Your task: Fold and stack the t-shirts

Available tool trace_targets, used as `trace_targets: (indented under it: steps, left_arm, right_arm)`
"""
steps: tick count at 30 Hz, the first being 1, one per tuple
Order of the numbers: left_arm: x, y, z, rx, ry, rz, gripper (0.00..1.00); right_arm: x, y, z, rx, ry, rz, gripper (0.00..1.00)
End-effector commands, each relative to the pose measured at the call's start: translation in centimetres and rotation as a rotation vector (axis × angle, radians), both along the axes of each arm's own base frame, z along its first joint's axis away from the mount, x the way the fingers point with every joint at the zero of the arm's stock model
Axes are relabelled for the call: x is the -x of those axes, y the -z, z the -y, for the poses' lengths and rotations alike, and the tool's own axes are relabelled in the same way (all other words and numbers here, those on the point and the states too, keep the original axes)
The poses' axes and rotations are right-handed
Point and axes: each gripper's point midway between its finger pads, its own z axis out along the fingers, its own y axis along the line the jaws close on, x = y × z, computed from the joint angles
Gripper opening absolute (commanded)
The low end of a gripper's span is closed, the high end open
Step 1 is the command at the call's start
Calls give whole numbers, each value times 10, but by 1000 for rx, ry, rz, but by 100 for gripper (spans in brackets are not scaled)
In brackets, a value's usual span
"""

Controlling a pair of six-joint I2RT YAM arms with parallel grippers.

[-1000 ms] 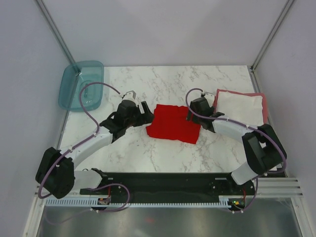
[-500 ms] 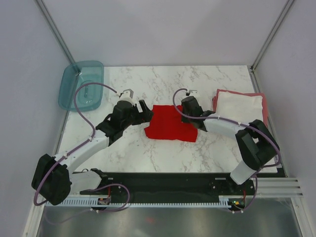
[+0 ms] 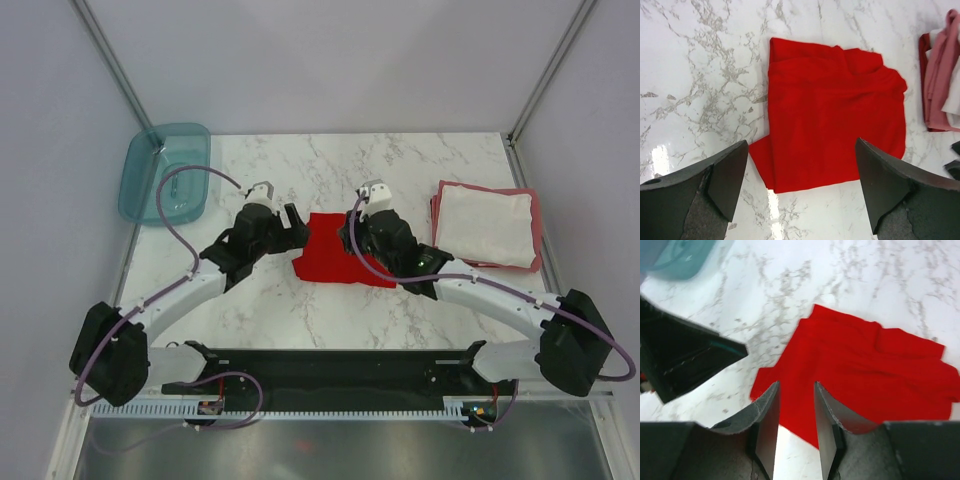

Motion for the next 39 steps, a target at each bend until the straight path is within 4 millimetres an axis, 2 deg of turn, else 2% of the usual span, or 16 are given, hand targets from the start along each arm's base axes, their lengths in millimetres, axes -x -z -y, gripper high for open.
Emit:
trace_targets:
  steps: [1, 6, 9, 10, 13, 14, 17, 19, 20, 21, 22, 24, 31, 34, 35, 39]
  left_arm:
    - [-17, 1, 9, -41, 25, 23, 95]
    - [-38, 23, 25, -104, 73, -23, 91]
    - [-56, 27, 50, -110, 146, -31, 88]
    - [-57, 38, 58, -114, 186, -57, 88]
    - [-65, 36, 82, -105, 253, -51, 86]
    - [-64, 48, 88, -118, 276, -75, 85]
    - [-68, 54, 107, -157, 320, -85, 82]
    - [-79, 45, 121, -180, 347, -55, 82]
    - [-80, 47, 126, -194, 362, -58, 82]
    - [-76, 67, 130, -232, 383, -109, 82]
    - [-86, 55, 139, -235, 391, -80, 82]
    - [-87, 67, 150, -265, 425, -102, 82]
    - [-84, 88, 163, -312, 490, -138, 79]
    - [-81, 92, 164, -306, 504, -153, 68]
    - [-78, 93, 165, -297, 515, -163, 58]
    - [-64, 93, 169, -257, 554, -195, 44]
  right_arm:
    - [-27, 15, 32, 25, 170, -30, 41]
    - [-46, 30, 63, 51, 314, -63, 52]
    - [-51, 30, 85, 33, 403, -62, 56]
    - [-53, 31, 91, 12, 432, -70, 57]
    - [-58, 34, 114, -29, 495, -90, 61]
    - [-59, 34, 124, -55, 521, -101, 62]
    - [-59, 35, 138, -92, 554, -111, 63]
    - [-59, 34, 143, -100, 560, -113, 64]
    - [-59, 33, 144, -107, 561, -112, 65]
    - [-58, 33, 145, -111, 561, -114, 66]
    - [-58, 32, 145, -115, 560, -114, 66]
    - [-59, 33, 146, -121, 554, -120, 67]
    - [-59, 34, 147, -130, 548, -132, 68]
    - [-59, 36, 148, -131, 549, -136, 69]
    - [-60, 35, 148, -134, 551, -136, 69]
    - [-59, 37, 149, -134, 551, -141, 69]
